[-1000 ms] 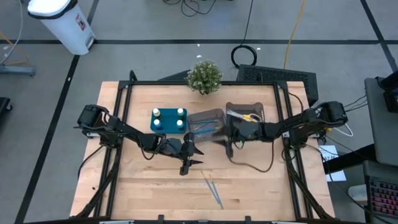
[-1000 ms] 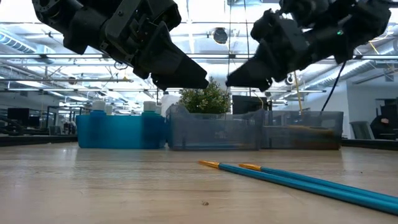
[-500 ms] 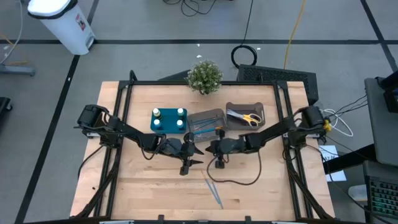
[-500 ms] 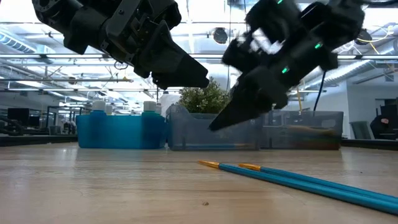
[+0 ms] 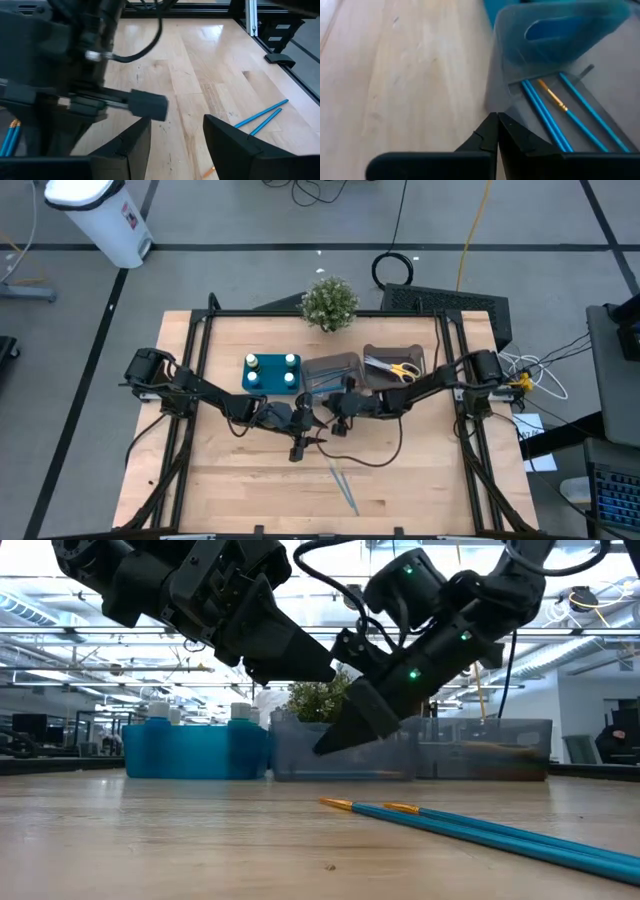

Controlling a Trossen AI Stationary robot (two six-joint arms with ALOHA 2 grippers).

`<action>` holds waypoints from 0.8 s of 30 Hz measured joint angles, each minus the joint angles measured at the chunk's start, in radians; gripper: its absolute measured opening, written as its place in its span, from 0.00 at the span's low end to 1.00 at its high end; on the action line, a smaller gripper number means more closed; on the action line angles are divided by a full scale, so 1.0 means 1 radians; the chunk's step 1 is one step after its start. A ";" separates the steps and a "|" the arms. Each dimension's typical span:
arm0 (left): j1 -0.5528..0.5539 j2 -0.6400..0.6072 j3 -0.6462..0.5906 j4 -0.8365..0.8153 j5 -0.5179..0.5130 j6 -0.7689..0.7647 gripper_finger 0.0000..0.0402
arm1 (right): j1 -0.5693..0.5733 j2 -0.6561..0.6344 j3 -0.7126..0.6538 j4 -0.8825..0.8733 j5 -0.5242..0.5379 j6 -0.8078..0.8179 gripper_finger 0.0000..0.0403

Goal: Pick & Place Paint Supplies
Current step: Put the paint brush into the left black bin

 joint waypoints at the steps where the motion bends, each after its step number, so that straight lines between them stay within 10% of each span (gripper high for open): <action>1: 0.000 0.000 0.000 0.000 0.000 0.000 0.46 | -0.006 0.000 0.000 0.009 -0.001 0.000 0.00; 24: -0.003 0.000 0.000 -0.003 0.001 -0.017 0.46 | 0.035 -0.125 -0.002 -0.053 -0.030 -0.070 0.00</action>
